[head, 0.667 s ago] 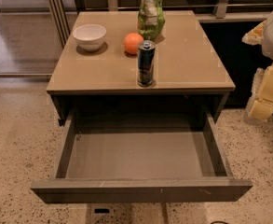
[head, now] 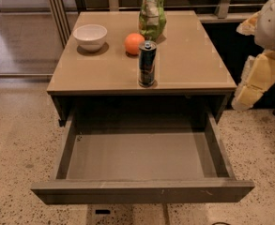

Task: Place redbull can into top drawer

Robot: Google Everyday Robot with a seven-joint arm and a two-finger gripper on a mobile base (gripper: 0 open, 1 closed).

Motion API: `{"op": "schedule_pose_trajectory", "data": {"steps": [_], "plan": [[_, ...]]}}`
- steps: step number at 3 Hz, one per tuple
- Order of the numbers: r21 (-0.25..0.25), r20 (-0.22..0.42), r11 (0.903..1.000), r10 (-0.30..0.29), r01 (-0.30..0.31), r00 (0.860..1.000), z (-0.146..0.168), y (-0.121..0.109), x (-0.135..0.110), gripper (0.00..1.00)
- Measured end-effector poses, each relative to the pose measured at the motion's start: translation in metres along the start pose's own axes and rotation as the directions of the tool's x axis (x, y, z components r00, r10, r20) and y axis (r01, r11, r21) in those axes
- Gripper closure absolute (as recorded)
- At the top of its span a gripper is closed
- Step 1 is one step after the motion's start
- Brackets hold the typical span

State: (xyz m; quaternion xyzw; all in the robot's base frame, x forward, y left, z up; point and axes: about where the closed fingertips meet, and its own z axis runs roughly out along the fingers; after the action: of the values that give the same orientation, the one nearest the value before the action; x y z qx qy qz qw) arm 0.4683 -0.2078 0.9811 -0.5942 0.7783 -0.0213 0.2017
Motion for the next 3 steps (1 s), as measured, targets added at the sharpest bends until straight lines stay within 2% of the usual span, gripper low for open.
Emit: {"op": "schedule_pose_trajectory", "data": {"steps": [1,2,3], "plan": [[0.020,0.135,0.9997,0.014,-0.017,0.991,0.020,-0.034,-0.029,0.00],[0.040,0.281,0.9989,0.014,-0.026,0.960,0.046,-0.063,-0.064,0.00],[0.039,0.281,0.9989,0.014,-0.026,0.960,0.046,-0.063,-0.064,0.00]]}}
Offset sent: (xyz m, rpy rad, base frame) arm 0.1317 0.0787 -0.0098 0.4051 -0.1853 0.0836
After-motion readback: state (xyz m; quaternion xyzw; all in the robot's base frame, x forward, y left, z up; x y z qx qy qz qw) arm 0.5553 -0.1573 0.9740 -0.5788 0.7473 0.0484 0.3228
